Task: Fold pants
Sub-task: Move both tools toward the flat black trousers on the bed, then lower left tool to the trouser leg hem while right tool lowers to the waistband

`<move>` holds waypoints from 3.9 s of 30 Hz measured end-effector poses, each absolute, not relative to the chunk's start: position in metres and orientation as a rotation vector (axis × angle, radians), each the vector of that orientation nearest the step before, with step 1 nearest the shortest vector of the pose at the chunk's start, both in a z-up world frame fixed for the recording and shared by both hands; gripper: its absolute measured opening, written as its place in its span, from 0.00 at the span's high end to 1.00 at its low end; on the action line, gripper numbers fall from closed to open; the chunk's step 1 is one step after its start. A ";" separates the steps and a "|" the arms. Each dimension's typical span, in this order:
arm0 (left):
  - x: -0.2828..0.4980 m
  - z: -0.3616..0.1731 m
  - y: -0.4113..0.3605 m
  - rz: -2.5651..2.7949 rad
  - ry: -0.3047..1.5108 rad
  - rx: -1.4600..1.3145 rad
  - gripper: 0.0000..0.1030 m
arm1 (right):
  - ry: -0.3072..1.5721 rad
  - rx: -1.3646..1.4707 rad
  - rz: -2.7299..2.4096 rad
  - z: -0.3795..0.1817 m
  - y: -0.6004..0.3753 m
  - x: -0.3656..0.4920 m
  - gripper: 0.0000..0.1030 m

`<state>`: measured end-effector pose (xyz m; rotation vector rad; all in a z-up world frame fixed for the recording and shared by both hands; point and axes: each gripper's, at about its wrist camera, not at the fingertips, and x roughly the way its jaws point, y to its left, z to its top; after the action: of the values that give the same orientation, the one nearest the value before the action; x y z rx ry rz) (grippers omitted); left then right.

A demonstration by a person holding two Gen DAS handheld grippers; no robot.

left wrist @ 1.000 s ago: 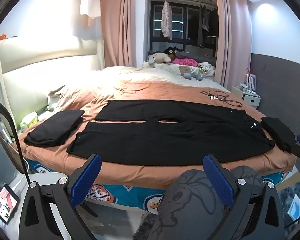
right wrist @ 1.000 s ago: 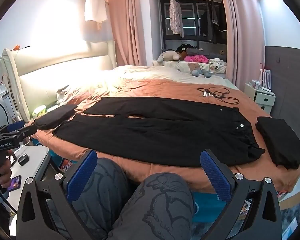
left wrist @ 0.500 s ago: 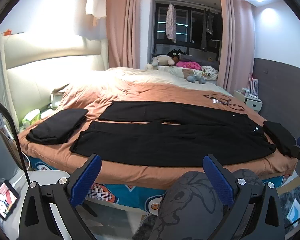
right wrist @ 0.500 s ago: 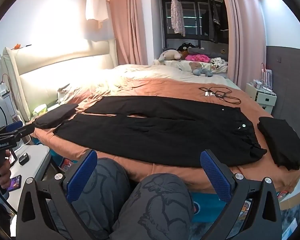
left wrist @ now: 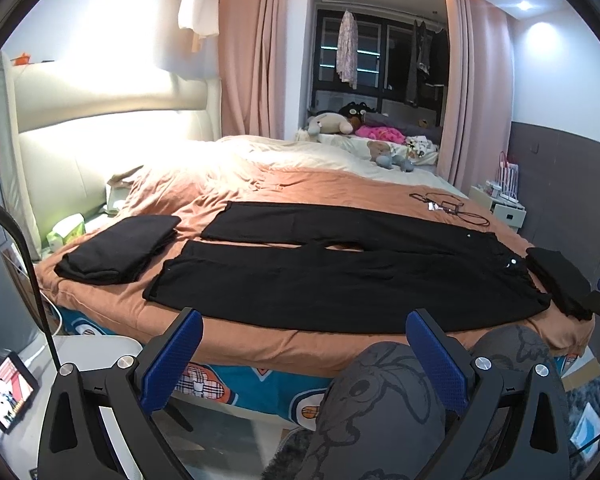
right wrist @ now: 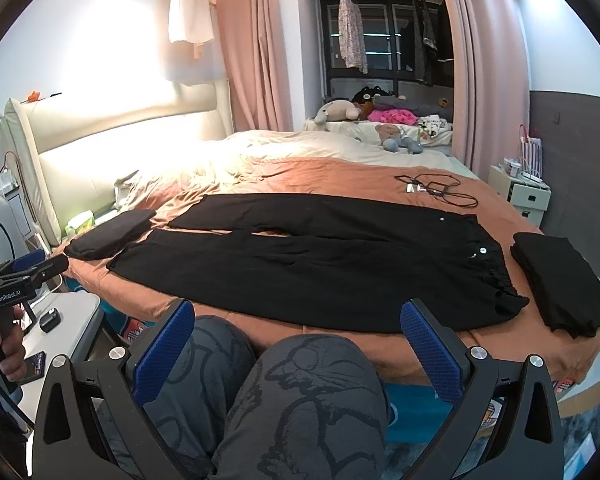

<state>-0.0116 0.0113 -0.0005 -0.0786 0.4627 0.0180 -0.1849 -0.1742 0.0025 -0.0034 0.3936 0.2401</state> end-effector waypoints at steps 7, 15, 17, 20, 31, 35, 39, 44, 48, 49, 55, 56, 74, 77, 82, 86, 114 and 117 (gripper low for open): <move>-0.020 0.005 0.022 0.051 0.438 -0.086 0.00 | 0.384 -0.006 0.245 0.006 -0.173 -0.188 0.00; -0.025 0.010 0.029 0.065 0.423 -0.089 0.00 | 0.385 0.002 0.252 0.004 -0.177 -0.187 0.00; -0.027 0.011 0.029 0.069 0.419 -0.088 0.00 | 0.385 -0.005 0.251 0.004 -0.176 -0.188 0.00; -0.026 0.012 0.030 0.070 0.419 -0.088 0.01 | 0.382 -0.004 0.251 0.006 -0.175 -0.188 0.00; -0.022 0.011 0.026 0.065 0.432 -0.081 0.01 | 0.393 0.023 0.228 0.005 -0.181 -0.186 0.00; -0.016 0.009 0.027 0.064 0.444 -0.087 0.00 | 0.401 0.026 0.222 0.006 -0.179 -0.184 0.00; -0.010 0.007 0.029 0.065 0.453 -0.094 0.00 | 0.410 0.032 0.211 0.007 -0.180 -0.180 0.00; -0.001 0.006 0.030 0.076 0.458 -0.096 0.01 | 0.416 0.045 0.200 0.009 -0.182 -0.174 0.00; 0.009 0.004 0.033 0.079 0.476 -0.102 0.00 | 0.412 0.053 0.190 0.011 -0.184 -0.171 0.00; 0.011 0.003 0.033 0.081 0.481 -0.102 0.00 | 0.410 0.054 0.182 0.011 -0.185 -0.170 0.00; 0.029 -0.003 0.039 0.089 0.516 -0.116 0.00 | 0.394 0.091 0.131 0.009 -0.191 -0.159 0.00; 0.033 -0.004 0.041 0.091 0.521 -0.119 0.00 | 0.399 0.101 0.128 0.008 -0.192 -0.156 0.00; 0.113 -0.046 0.091 0.159 0.655 -0.200 0.01 | 0.531 0.190 -0.041 -0.008 -0.216 -0.082 0.00; 0.124 -0.053 0.101 0.172 0.674 -0.215 0.03 | 0.540 0.214 -0.061 -0.009 -0.222 -0.072 0.00; 0.140 -0.065 0.122 0.191 0.697 -0.263 0.12 | 0.558 0.264 -0.101 -0.011 -0.232 -0.060 0.00; 0.153 -0.077 0.142 0.216 0.723 -0.323 0.23 | 0.543 0.293 -0.112 -0.014 -0.239 -0.056 0.00; 0.212 -0.168 0.245 0.360 0.881 -0.623 0.47 | 0.655 0.580 -0.164 -0.101 -0.301 -0.001 0.32; 0.218 -0.170 0.249 0.375 0.870 -0.632 0.47 | 0.670 0.606 -0.167 -0.104 -0.307 0.003 0.35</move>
<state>0.2182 0.2494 -0.1704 -0.6323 0.8696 0.3747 0.0026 -0.3067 -0.1040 0.6058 0.6701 -0.1673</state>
